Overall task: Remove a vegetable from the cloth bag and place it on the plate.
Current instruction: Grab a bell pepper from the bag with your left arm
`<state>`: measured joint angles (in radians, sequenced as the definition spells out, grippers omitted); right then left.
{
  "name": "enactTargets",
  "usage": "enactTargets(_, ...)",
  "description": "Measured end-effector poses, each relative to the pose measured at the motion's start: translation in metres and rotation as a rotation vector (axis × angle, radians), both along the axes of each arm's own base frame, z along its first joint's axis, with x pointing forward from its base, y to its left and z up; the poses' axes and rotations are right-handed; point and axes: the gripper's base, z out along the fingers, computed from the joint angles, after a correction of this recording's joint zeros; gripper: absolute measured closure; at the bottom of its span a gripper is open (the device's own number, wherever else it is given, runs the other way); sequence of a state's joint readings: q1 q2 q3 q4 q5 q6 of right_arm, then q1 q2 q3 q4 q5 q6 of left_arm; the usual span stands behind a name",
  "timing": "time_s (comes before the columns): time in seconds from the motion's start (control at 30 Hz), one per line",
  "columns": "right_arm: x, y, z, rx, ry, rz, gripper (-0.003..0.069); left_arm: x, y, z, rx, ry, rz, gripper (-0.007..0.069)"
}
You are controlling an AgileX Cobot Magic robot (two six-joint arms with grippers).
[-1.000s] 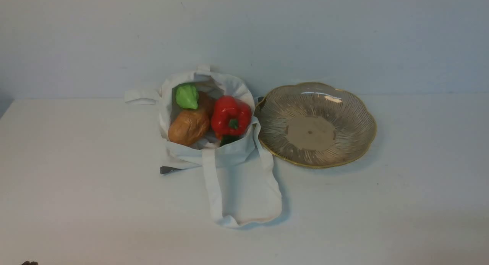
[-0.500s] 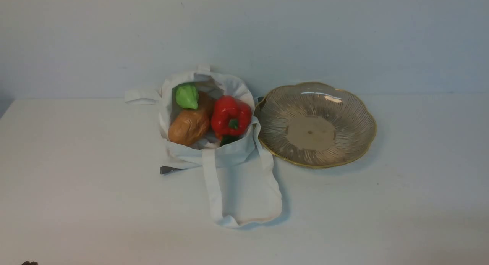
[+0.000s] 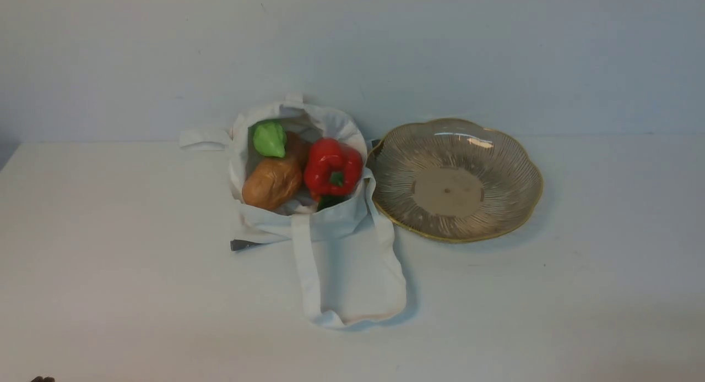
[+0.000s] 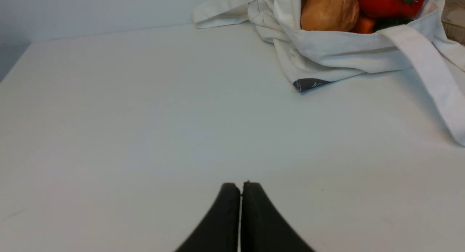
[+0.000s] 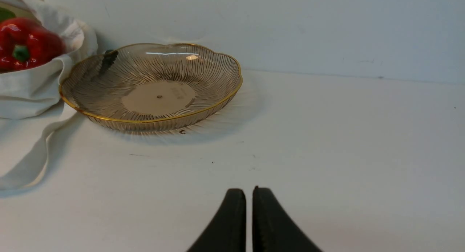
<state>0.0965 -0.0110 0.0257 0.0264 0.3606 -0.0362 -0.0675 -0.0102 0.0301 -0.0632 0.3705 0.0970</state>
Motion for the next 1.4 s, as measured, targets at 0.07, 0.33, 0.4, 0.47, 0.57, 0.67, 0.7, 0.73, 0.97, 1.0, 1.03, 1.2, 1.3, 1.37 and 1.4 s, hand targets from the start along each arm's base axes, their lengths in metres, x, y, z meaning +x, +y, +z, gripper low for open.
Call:
enactTargets(0.07,0.0,0.0,0.0,0.0,0.0,0.0,0.0637,0.0,0.0,0.0,0.0,0.0,0.0,0.0633)
enactTargets(0.33,0.0,0.0,0.0,0.0,0.0,0.0,0.0637,0.0,0.0,0.0,0.0,0.0,0.0,0.0633)
enactTargets(0.4,0.0,0.0,0.0,0.0,0.0,0.0,0.0637,0.0,0.0,0.0,0.0,0.0,0.0,0.0633)
enactTargets(0.47,0.0,0.0,0.0,0.0,0.0,0.0,0.0637,0.0,0.0,0.0,0.0,0.0,0.0,0.0633)
enactTargets(0.57,0.0,0.0,0.0,0.0,0.0,0.0,0.0637,0.0,0.0,0.0,0.01,-0.001,0.001,0.0633)
enactTargets(0.67,0.0,0.0,0.0,0.0,0.0,0.0,0.0637,0.0,0.0,0.0,0.015,-0.001,0.001,0.0633)
enactTargets(0.7,0.0,0.0,0.0,0.0,0.0,0.0,0.0637,0.0,0.0,0.0,0.006,0.0,0.002,0.0633)
enactTargets(0.73,0.0,0.0,0.0,0.0,0.0,0.0,0.0637,0.0,-0.001,0.0,-0.066,0.005,0.008,0.0633)
enactTargets(0.97,0.0,0.0,0.0,0.0,0.0,0.0,0.0637,-0.002,-0.018,0.007,-0.965,0.116,0.067,0.0633)
enactTargets(1.0,0.0,0.0,0.0,0.0,0.0,0.0,0.0637,-0.002,-0.02,0.009,-1.059,0.131,0.071,0.0633)
enactTargets(1.03,0.0,0.0,0.0,0.0,0.0,0.0,0.0637,-0.002,-0.022,0.011,-1.153,0.144,0.069,0.0633)
enactTargets(1.2,0.0,0.0,0.0,0.0,0.0,0.0,0.0637,-0.002,-0.023,0.015,-1.284,0.143,0.06,0.0633)
enactTargets(1.3,0.0,0.0,0.0,0.0,0.0,0.0,0.0637,-0.003,-0.025,0.016,-1.177,0.129,0.018,0.0633)
enactTargets(1.37,0.0,0.0,0.0,0.0,0.0,0.0,0.0637,-0.005,-0.029,0.021,-1.102,0.143,-0.039,0.0633)
enactTargets(1.4,0.0,0.0,0.0,0.0,0.0,0.0,0.0637,-0.007,-0.03,0.027,-1.071,0.142,-0.069,0.0633)
